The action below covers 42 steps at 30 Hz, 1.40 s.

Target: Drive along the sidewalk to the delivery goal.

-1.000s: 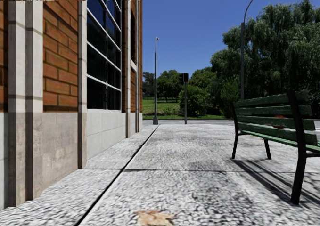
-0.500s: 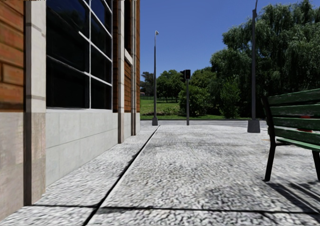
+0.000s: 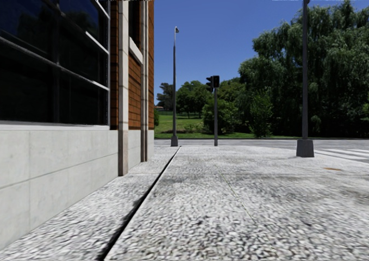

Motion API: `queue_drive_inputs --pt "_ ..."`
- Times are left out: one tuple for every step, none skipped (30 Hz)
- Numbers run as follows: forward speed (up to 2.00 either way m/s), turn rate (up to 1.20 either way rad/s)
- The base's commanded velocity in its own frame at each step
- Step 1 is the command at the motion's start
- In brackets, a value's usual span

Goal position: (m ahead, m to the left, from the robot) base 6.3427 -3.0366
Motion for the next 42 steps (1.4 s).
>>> queue_drive_inputs --pt "1.88 -0.36" --pt "1.81 -0.38" --pt "1.81 -0.38" --pt "1.74 -0.39" --pt "1.69 -0.45" --pt "1.67 -0.48" --pt "1.66 -0.49" --pt "1.66 -0.49" --pt "1.66 -0.49" --pt "1.66 -0.49" --pt "1.66 -0.49" --pt "1.66 -0.49" --pt "1.66 -0.49" --pt "1.66 -0.49" --pt "1.66 -0.49" --pt "1.66 -0.49" --pt "1.66 -0.49" --pt "1.66 -0.49" --pt "1.66 -0.49" --pt "1.66 -0.49" --pt "1.66 -0.49" --pt "1.66 -0.49" --pt "1.66 -0.49" --pt "1.66 -0.49" --pt "1.66 -0.49" --pt "1.66 -0.49" --pt "1.66 -0.49" --pt "1.66 -0.49" --pt "1.66 -0.49" --pt "1.66 -0.49" --pt "1.64 -0.49" --pt "1.62 -0.49" --pt "1.59 -0.49" --pt "1.54 -0.52" --pt "1.54 -0.52" --pt "1.46 -0.54" --pt "1.41 -0.57" --pt "1.38 -0.57" --pt "1.38 -0.57" --pt "1.37 -0.58" --pt "1.36 -0.58" --pt "1.34 -0.59"
